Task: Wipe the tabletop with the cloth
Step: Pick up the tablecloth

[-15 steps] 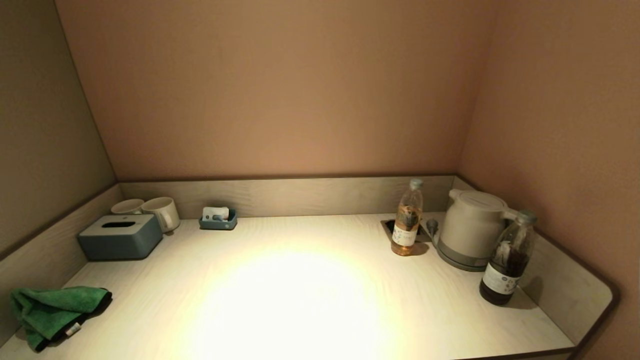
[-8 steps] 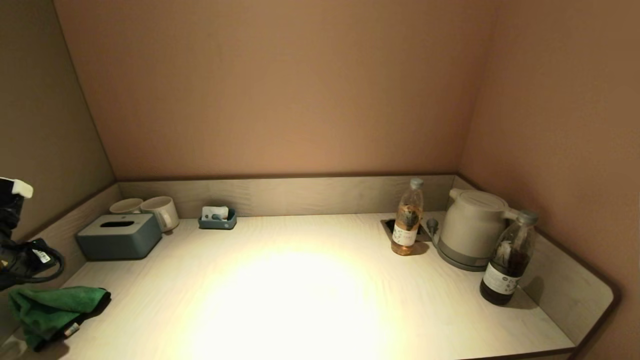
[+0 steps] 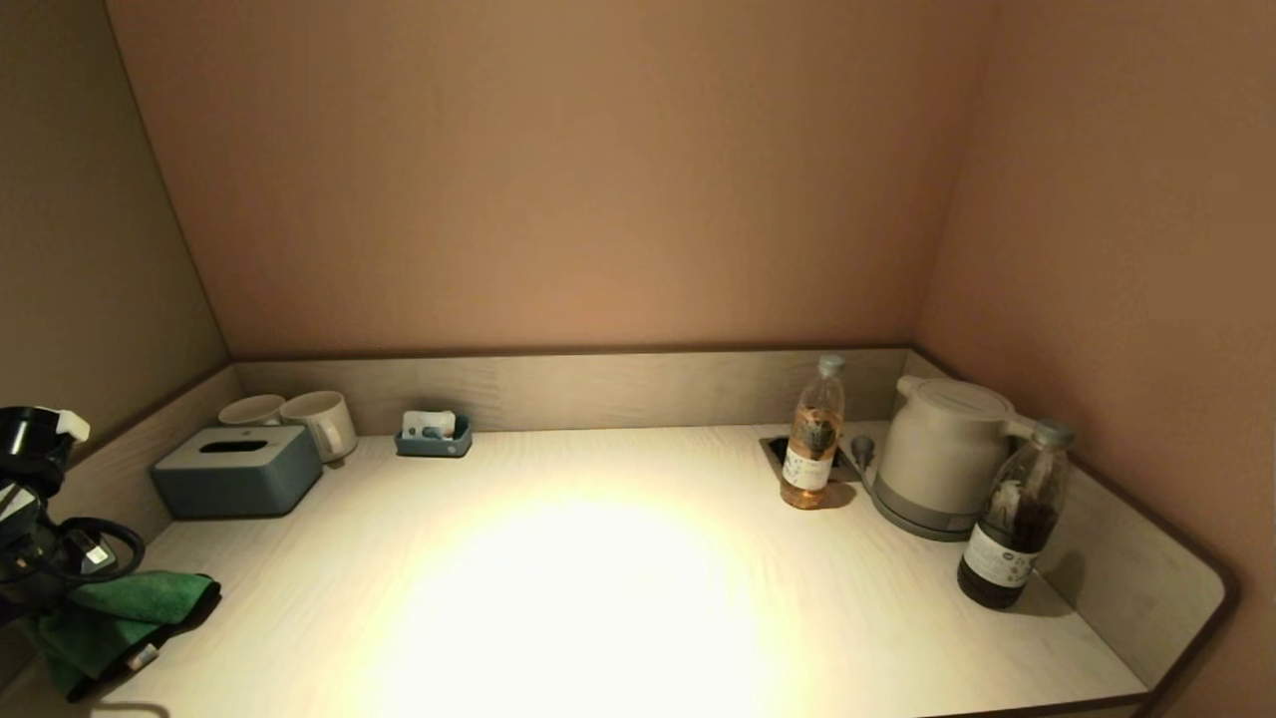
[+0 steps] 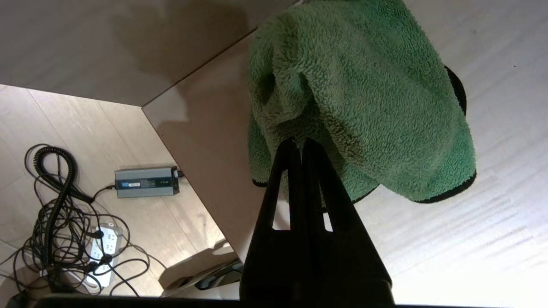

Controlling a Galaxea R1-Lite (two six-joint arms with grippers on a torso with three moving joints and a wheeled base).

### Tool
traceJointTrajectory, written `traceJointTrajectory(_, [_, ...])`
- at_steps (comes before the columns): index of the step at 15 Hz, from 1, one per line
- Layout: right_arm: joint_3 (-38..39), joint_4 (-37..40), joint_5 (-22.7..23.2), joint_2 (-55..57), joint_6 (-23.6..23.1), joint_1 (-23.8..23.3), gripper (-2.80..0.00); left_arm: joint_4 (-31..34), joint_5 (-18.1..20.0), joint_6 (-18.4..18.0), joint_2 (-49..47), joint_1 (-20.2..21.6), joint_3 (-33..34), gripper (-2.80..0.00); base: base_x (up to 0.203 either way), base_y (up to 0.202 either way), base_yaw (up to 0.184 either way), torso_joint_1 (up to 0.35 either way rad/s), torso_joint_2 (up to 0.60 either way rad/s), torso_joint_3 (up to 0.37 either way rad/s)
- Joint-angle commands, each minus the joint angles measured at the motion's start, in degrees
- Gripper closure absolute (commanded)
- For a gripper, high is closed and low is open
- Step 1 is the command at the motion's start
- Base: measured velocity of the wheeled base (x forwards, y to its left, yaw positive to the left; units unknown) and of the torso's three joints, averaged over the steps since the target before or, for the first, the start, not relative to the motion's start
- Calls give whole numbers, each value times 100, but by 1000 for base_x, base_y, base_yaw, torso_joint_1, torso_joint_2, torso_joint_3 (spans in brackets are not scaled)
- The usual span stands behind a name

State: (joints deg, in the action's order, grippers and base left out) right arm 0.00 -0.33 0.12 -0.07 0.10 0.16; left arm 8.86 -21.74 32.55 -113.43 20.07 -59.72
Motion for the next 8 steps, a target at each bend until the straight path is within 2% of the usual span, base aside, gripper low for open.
traceJointTrajectory(1, [0, -2, -4, 7, -1, 2, 0, 1, 3, 17, 75, 6, 4, 0, 0, 0, 0, 0, 0, 0])
traceJointTrajectory(3, [0, -2, 2, 7, -1, 2, 0, 1, 42, 23, 51, 6, 11, 0, 0, 0, 0, 0, 0, 0])
traceJointTrajectory(4, [0, -2, -4, 7, -1, 2, 0, 1, 74, 23, 76, 6, 13, -280, 0, 0, 0, 0, 0, 0])
traceJointTrajectory(8, [0, -2, -4, 7, -1, 2, 0, -4, 197, 6, 228, 6, -81, -280, 0, 0, 0, 0, 0, 0])
